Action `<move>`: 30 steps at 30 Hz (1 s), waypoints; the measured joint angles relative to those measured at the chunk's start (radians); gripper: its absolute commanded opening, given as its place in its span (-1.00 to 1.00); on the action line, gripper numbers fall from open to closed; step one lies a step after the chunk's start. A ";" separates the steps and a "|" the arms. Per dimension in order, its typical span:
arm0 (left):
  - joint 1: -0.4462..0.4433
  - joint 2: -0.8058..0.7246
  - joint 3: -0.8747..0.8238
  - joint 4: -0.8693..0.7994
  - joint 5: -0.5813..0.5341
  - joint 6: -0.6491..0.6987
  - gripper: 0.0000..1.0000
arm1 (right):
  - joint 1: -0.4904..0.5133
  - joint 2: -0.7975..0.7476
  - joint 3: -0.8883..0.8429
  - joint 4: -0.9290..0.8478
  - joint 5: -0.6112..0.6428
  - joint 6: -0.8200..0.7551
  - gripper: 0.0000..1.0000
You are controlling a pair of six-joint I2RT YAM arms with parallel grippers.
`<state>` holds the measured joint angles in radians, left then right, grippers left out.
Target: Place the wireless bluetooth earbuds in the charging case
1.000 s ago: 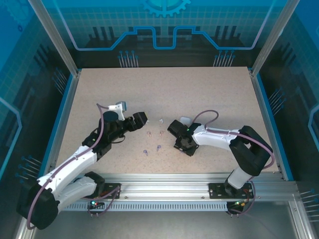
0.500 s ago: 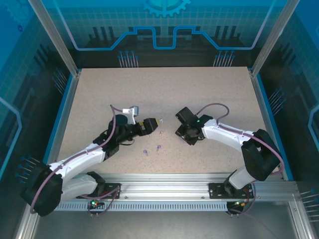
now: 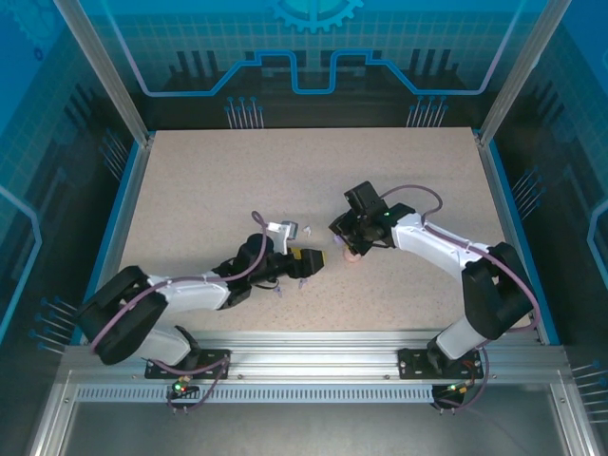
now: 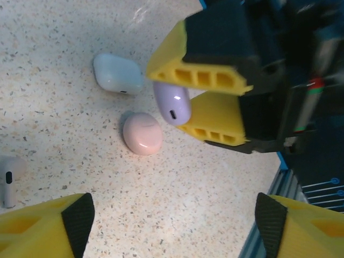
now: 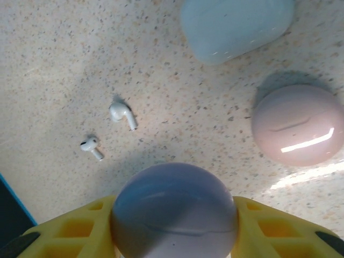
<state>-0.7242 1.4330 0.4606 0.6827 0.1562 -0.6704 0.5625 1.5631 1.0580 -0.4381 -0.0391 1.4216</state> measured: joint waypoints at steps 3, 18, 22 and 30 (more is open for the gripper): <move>-0.005 0.076 0.023 0.060 -0.024 -0.001 0.48 | -0.001 0.007 0.017 0.008 -0.022 0.007 -0.18; -0.007 0.295 0.158 0.288 -0.112 -0.024 0.10 | -0.006 0.027 0.039 0.032 -0.071 0.030 -0.22; -0.008 0.334 0.173 0.313 -0.122 -0.038 0.01 | -0.009 0.032 0.042 0.041 -0.077 0.037 -0.22; -0.012 0.379 0.201 0.348 -0.143 -0.042 -0.23 | -0.020 0.032 0.042 0.052 -0.084 0.042 -0.23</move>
<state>-0.7361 1.8122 0.6617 1.0306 0.0128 -0.7128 0.5426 1.5948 1.0996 -0.3862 -0.1230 1.4631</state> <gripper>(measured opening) 0.425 0.457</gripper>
